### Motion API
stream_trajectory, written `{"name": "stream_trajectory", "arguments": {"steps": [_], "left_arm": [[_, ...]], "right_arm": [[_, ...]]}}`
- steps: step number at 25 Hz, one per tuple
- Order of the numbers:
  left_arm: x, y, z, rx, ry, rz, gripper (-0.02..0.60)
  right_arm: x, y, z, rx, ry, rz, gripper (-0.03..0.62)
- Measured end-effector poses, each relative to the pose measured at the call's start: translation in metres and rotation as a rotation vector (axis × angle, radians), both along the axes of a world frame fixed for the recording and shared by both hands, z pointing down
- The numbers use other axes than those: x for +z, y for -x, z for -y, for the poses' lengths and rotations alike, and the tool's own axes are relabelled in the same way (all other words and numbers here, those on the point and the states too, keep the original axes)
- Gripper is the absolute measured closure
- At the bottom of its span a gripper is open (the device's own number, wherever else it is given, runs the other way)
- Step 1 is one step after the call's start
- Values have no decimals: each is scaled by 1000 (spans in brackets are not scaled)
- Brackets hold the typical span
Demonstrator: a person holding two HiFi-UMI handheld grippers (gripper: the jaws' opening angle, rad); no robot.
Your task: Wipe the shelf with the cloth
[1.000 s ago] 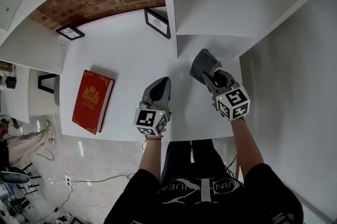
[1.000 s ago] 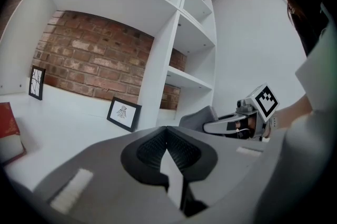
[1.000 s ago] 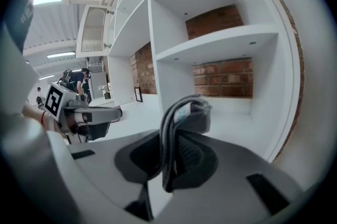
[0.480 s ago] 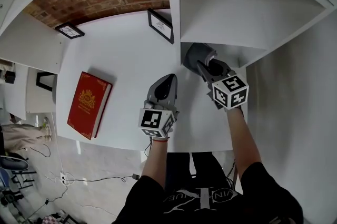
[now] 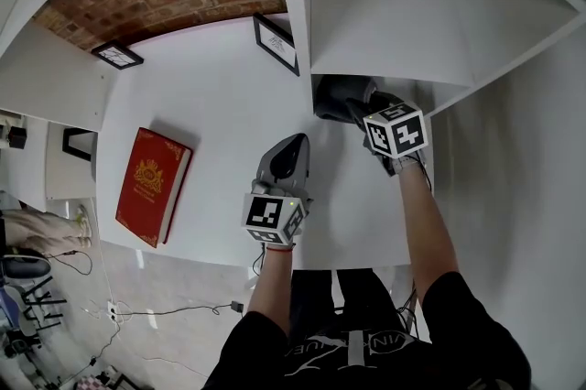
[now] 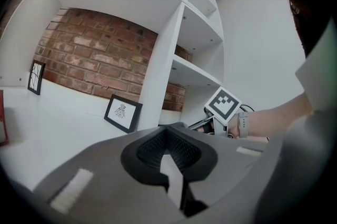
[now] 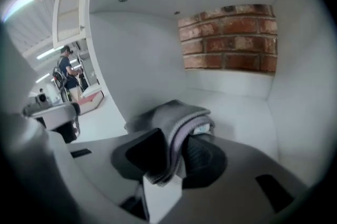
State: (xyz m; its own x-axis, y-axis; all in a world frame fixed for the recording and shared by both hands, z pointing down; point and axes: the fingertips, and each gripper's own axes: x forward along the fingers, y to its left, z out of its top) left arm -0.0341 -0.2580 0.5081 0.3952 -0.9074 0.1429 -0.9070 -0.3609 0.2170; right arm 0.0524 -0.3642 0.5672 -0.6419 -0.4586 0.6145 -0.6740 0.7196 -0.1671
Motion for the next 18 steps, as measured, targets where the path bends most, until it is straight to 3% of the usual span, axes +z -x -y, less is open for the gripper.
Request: {"name": "stream_trajectory", "arguments": {"steps": [2,6,9,11,18], "left_arm": [[-2,0,0,4,-2,-16,571],[-5,-6,0,24,-11,-26,571],[-5,-10,-1,31,-10,-30,571],[-5,-11,-1,31,-10,-32,571],[-4,-11,-2,21,-6,-27,571]], "right_arm": [[6,-7,3,20,-19,-66,431],[5,-27,12,117,-23,-74,325],[-12,-40,13,208,-113,-54,319],[-25,-33,8,210,-174,-26,319],[1,18,-3,155,-102,-40,319]]}}
